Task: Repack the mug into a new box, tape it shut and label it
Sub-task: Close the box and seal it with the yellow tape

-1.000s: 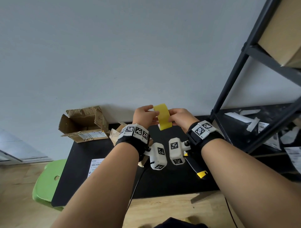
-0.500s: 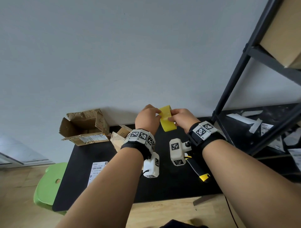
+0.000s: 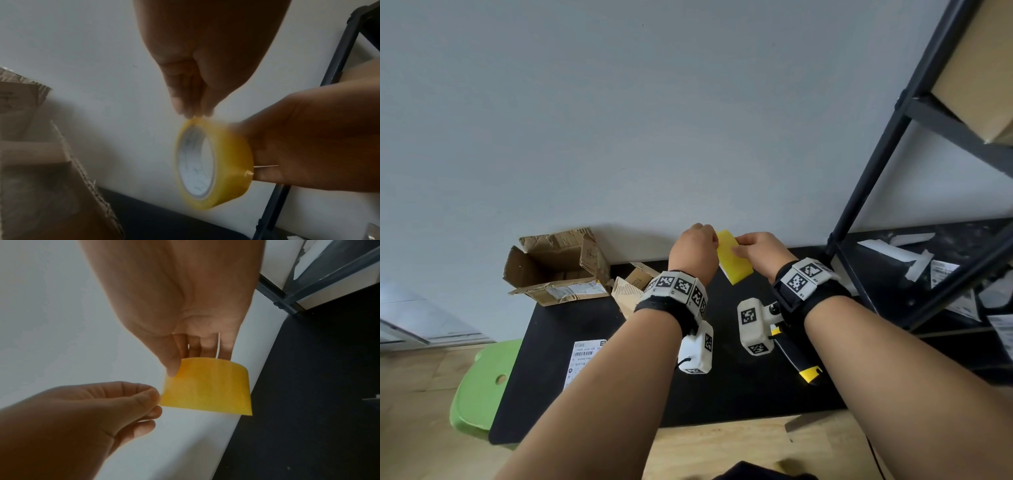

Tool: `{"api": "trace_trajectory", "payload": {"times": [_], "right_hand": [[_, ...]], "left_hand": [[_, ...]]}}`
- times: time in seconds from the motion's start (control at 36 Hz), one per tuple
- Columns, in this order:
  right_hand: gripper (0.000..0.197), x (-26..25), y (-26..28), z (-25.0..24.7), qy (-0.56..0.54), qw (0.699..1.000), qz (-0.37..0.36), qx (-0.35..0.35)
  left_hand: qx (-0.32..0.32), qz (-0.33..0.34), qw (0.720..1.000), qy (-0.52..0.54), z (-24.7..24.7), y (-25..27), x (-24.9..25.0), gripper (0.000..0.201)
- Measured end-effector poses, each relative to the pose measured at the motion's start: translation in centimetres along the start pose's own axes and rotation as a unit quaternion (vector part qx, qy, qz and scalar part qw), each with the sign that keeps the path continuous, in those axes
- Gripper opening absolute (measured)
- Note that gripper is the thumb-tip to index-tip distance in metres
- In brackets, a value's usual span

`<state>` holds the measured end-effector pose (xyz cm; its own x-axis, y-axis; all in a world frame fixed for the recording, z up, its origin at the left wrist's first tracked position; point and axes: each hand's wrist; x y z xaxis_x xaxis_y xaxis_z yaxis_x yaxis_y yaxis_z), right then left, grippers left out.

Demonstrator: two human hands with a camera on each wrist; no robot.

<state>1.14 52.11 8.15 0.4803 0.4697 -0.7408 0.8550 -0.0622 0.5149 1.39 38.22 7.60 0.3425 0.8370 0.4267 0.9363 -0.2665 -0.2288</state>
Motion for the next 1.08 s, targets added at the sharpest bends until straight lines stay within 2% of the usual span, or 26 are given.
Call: {"api": "trace_trajectory", "payload": {"times": [0.14,0.42,0.58,0.72,0.86,0.94,1.08], "right_hand": [[0.03,0.3,0.2,0.2,0.032,0.999,-0.004,0.017],[0.032,0.2,0.6,0.0,0.084,0.995,-0.019,0.04],[0.038,0.4,0.9,-0.4,0.092,0.994,-0.015,0.051],[0.045,0.6,0.7,-0.5,0.084,0.993,-0.007,0.087],[0.048,0.8,0.5,-0.6,0.094,0.99,-0.001,0.101],[0.039,1.0,0.5,-0.6,0.072,0.993,0.001,0.09],[0.027,0.9,0.7,-0.4,0.046,0.998,-0.008,0.047]], "left_hand": [[-0.029,-0.011,0.999,-0.017,-0.2,0.2,0.3,0.017],[-0.049,-0.053,0.997,0.022,-0.1,0.4,0.9,0.014],[-0.054,-0.075,0.994,0.06,0.0,0.5,1.1,0.017],[-0.05,-0.1,0.989,0.097,0.1,0.6,1.2,0.02],[-0.057,-0.097,0.988,0.102,0.3,0.8,1.4,0.021],[-0.065,-0.101,0.988,0.097,0.3,0.7,1.0,0.019],[-0.083,-0.076,0.993,0.03,-0.1,0.7,0.2,0.02]]}}
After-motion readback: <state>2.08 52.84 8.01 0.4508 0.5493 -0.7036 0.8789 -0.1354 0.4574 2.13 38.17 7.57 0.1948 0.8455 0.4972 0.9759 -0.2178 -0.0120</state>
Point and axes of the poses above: each hand's wrist, its own y-axis away from the middle knuckle, its own z-axis out of the palm, x = y × z, and after that the axes turned 15 degrees about z, right-handed
